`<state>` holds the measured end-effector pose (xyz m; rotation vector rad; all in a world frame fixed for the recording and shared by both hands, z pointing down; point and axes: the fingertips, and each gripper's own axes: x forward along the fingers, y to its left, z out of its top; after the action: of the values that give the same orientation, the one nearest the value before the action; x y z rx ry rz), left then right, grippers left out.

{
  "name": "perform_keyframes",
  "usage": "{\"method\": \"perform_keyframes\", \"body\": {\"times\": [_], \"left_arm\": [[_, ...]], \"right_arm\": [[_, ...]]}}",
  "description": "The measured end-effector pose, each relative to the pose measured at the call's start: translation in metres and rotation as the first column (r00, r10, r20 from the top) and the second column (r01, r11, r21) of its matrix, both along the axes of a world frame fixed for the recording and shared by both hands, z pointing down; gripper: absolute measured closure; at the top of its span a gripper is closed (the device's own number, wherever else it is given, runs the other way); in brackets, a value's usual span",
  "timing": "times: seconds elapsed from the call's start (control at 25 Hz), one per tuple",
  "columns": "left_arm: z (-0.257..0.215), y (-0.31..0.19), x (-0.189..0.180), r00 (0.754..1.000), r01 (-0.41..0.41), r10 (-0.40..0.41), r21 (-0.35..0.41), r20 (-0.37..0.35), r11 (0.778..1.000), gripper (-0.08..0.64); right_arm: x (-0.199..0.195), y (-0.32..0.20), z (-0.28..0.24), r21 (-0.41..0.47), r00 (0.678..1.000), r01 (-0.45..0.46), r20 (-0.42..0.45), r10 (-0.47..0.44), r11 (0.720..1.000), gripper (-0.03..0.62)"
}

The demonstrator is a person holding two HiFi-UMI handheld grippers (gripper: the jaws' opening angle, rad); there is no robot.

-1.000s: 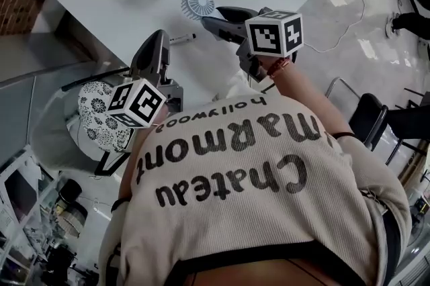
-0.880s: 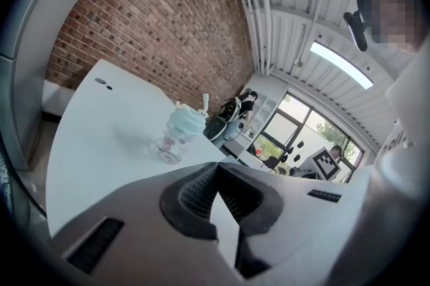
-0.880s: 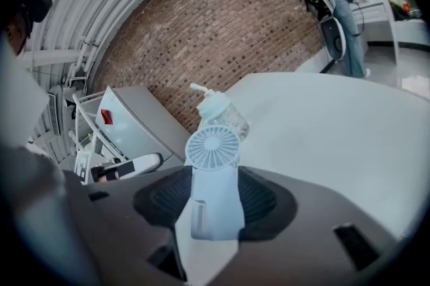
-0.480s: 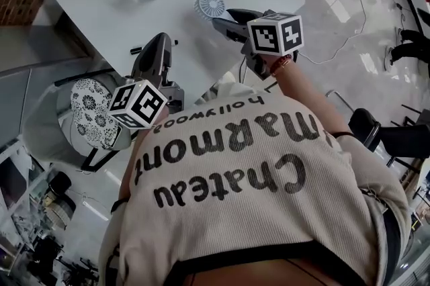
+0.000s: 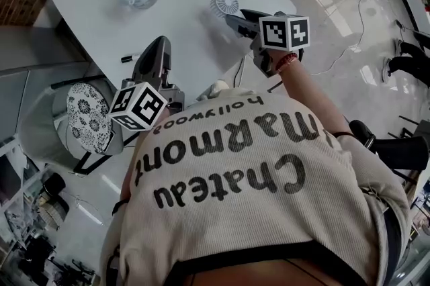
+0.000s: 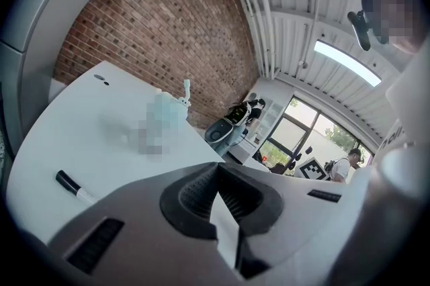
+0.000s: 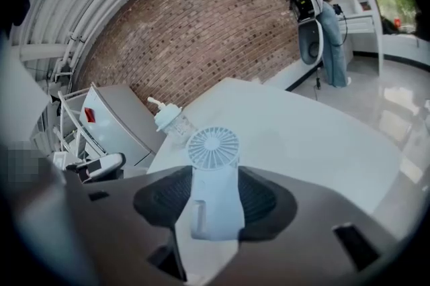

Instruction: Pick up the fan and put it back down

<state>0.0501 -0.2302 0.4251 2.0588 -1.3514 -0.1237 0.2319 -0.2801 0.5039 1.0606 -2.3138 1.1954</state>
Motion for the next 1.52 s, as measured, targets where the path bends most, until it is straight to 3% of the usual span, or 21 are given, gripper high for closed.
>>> {"method": "perform_keyframes", "body": {"times": [0.32,0.56,0.8,1.08,1.52], "left_arm": [[-0.01,-0.008,0.022,1.0,0.024,-0.024,0.015,0.011,1.0,0.56],[-0.007,0.002,0.001,0.999,0.041,-0.041,0.014,0.013,0.999,0.56],[-0.013,-0.003,0.018,0.998,0.054,-0.055,0.016,0.021,0.998,0.56],[-0.013,0.004,0.01,0.996,0.081,-0.081,0.014,0.023,0.997,0.56],[-0.014,0.009,0.004,0.994,0.103,-0.103,0.017,0.024,0.995,0.56]], "right_arm": [[0.055,-0.019,0.003,0.001,0.998,-0.067,-0.02,0.067,0.998,0.376],[0.057,-0.017,0.015,-0.013,0.992,-0.116,-0.054,0.115,0.993,0.376],[0.089,-0.027,0.018,-0.016,0.987,-0.145,-0.077,0.143,0.989,0.374],[0.091,-0.025,0.022,0.039,0.973,-0.115,-0.195,0.121,0.993,0.374],[0.088,-0.028,0.025,0.059,0.965,-0.081,-0.246,0.093,0.995,0.37]]}}
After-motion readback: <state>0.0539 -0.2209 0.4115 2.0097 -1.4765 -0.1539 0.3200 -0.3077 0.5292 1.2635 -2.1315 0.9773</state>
